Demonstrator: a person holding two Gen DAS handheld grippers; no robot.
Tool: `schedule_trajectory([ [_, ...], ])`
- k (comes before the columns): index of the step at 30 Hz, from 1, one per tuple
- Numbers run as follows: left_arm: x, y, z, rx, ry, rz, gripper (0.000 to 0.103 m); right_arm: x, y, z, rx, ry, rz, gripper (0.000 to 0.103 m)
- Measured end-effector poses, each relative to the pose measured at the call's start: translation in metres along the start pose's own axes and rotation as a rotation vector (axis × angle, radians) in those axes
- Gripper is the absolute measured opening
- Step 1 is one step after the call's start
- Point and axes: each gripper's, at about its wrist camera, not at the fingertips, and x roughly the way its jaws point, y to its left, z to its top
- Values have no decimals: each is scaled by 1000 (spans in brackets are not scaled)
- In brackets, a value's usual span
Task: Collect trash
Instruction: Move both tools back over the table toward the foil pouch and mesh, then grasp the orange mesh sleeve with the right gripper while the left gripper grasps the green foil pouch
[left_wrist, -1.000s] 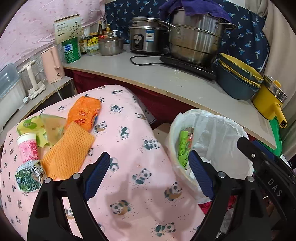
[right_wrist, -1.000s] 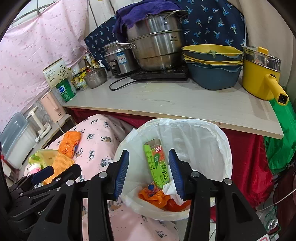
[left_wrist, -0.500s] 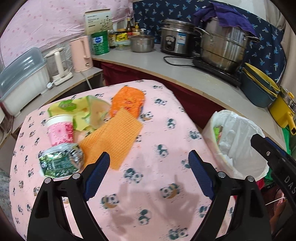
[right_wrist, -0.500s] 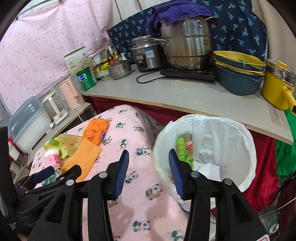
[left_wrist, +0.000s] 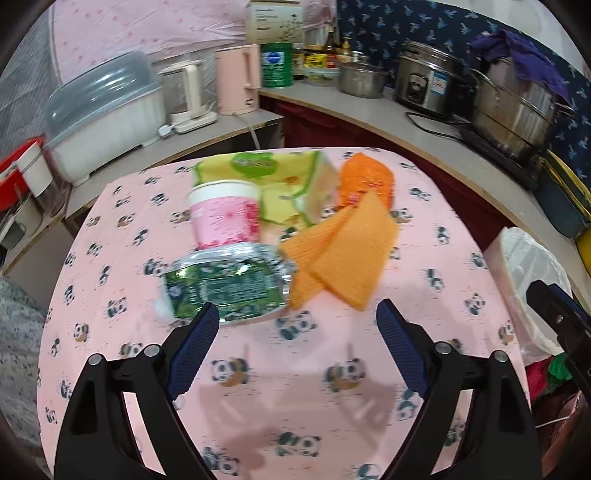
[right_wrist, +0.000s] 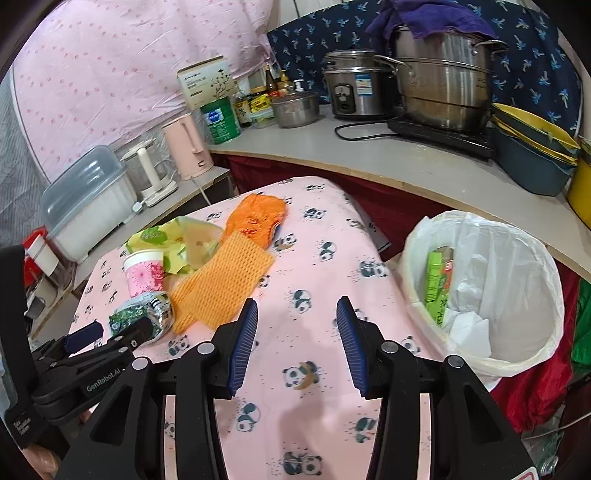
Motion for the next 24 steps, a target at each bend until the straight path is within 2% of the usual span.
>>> schedule_trajectory([
  [11,23,78,-5,-110,36,69,83,31,46,-12,-56,66,39,44],
  [20,50,106,1,-134,68,68,82,71,78,-16,-92,124,61,44],
  [24,66,110,5,-131,88,50,78,93,92,-12,-102,141,66,44],
])
